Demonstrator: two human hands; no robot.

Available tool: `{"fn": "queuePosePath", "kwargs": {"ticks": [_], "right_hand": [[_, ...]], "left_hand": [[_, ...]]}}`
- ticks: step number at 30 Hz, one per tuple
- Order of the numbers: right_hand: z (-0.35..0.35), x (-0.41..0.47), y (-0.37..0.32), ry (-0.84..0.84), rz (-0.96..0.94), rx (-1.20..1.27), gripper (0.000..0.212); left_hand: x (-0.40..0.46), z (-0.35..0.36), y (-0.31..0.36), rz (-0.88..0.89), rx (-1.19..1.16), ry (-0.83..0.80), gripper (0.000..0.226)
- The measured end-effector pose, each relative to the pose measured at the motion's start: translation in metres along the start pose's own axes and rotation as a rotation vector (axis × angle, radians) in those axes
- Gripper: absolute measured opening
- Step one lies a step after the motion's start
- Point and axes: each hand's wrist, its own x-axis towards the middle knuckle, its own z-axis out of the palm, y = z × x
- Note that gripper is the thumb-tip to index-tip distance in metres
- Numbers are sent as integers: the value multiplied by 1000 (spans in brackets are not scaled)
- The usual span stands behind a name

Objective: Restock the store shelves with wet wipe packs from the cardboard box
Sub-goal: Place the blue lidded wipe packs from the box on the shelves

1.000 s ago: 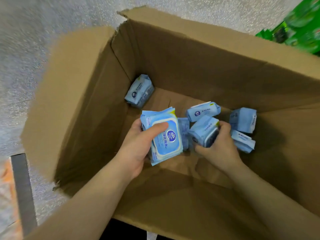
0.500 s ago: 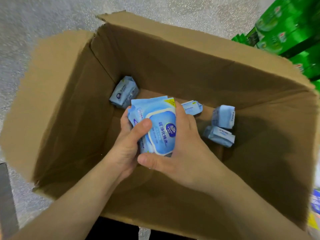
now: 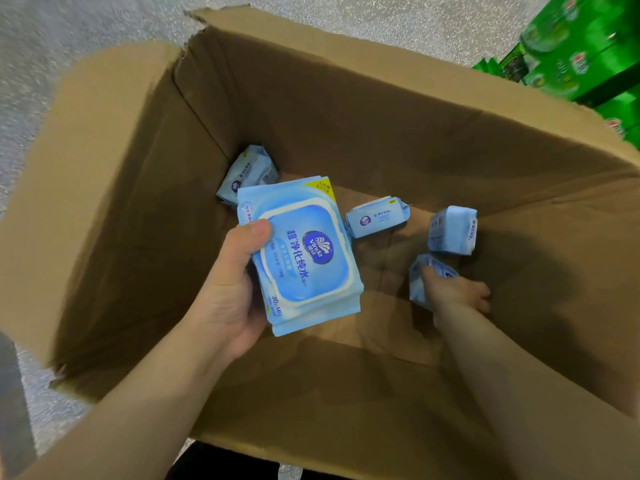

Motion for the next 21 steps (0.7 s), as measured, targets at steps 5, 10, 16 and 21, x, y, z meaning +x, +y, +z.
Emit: {"fn": "queuePosePath", "kwargs": {"ticks": [5,10,16,21], "right_hand": [[-4,2,26,-100,-57,-100,101],[-31,-43,24,-323,-255,-53,73],[-113,-187,-25,-420,-777,261,43],[-122,-247,-43,-440,-1099,54,72]], "left_hand": [[-3,-7,6,3,36,25,105],[0,-14,3,-37,84,94,112],[-1,-5,-5,-32,96,94,106],[-5,10,-13,31,-53,-16,109]]}}
